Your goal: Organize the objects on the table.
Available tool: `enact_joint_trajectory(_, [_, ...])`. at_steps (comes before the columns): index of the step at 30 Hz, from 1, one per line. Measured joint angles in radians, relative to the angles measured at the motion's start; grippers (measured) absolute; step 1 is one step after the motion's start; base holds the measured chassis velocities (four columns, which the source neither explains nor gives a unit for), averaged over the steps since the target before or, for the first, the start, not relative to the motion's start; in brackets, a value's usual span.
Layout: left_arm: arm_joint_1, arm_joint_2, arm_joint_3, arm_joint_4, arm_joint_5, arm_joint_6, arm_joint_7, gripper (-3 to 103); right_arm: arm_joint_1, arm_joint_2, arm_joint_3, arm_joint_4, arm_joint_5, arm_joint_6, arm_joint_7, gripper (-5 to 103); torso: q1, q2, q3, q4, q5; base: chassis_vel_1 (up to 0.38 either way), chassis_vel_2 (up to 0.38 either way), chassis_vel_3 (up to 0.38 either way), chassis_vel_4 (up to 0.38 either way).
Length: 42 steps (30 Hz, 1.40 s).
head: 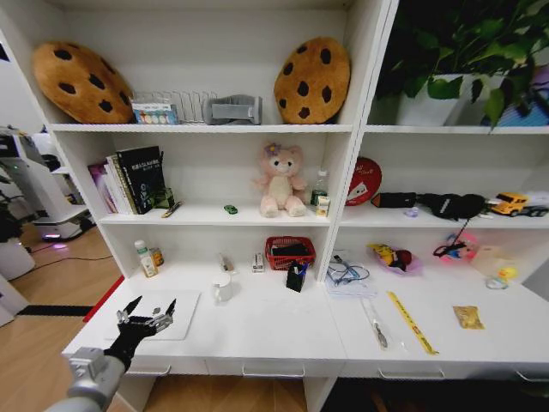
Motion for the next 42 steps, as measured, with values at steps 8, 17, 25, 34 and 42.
enact_joint_trajectory(8, [0.000, 0.000, 0.000, 0.000, 0.000, 0.000, 0.000, 100, 0.132, -0.136, 0.093, 0.208, 0.126, -0.192, 0.057, 100, 0.000, 0.000, 0.000, 0.0002, 0.0004, -0.015, -0.006, 0.007, 0.003])
enact_joint_trajectory(17, [0.000, 0.000, 0.000, 0.000, 0.000, 0.000, 0.000, 100, 0.194, -0.173, 0.042, 0.258, 0.153, -0.246, 0.088, 100, 0.000, 0.000, 0.000, -0.0003, 0.0007, -0.097, -0.102, 0.104, 0.098])
enact_joint_trajectory(25, [0.000, 0.000, 0.000, 0.000, 0.000, 0.000, 0.000, 100, 0.218, -0.181, 0.018, 0.250, 0.139, -0.251, 0.101, 100, 0.000, 0.000, 0.000, 0.0000, 0.0006, -0.245, -0.228, 0.229, 0.242])
enact_joint_trajectory(34, [0.000, 0.000, 0.000, 0.000, 0.000, 0.000, 0.000, 100, 0.234, -0.173, -0.019, 0.266, 0.090, -0.301, 0.154, 100, 0.000, 0.000, 0.000, -0.0006, 0.0006, -0.166, -0.195, 0.186, 0.181])
enact_joint_trajectory(42, [0.000, 0.000, 0.000, 0.000, 0.000, 0.000, 0.000, 100, 0.267, -0.225, 0.020, 0.253, 0.075, -0.434, 0.233, 100, 0.000, 0.000, 0.000, 0.0003, 0.0000, 0.026, 0.049, -0.030, -0.056])
